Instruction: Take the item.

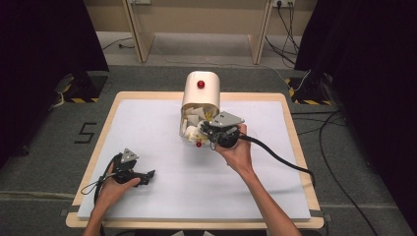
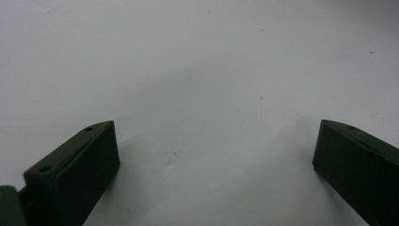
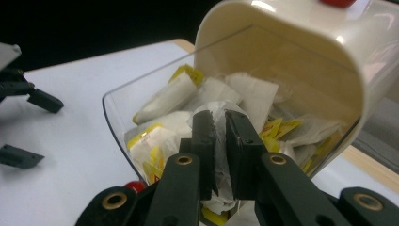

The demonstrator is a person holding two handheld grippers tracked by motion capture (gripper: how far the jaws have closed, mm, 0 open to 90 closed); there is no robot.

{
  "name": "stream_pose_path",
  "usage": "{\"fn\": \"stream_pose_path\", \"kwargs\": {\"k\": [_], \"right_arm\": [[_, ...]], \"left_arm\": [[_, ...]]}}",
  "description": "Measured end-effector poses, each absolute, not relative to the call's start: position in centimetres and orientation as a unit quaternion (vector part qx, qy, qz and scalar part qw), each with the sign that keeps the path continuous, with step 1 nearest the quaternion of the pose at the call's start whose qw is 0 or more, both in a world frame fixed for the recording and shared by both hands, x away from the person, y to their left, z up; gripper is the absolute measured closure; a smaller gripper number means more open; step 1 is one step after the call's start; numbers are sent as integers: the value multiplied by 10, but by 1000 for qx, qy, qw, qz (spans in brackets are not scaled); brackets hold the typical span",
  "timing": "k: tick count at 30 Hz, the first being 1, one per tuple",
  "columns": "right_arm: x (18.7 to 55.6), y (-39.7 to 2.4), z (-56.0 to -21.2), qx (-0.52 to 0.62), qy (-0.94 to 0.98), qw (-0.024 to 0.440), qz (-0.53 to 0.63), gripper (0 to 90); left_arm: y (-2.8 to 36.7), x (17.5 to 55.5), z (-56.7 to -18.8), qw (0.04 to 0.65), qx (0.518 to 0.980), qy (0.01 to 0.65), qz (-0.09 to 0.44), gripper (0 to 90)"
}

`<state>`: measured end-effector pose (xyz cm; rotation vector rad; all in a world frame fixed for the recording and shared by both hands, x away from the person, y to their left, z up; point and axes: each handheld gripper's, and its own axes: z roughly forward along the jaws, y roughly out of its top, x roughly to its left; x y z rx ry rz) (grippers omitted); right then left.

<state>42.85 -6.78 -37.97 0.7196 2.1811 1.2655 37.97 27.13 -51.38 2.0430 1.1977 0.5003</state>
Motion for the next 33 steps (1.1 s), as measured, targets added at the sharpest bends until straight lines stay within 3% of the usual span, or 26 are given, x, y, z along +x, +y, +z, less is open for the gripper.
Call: {"fn": "stream_pose_path", "kwargs": {"k": [33], "right_arm": [[413,-98,-334,264,750,274,541,832]], "left_arm": [[271,380,-514,353,790,463,193,0]]}}
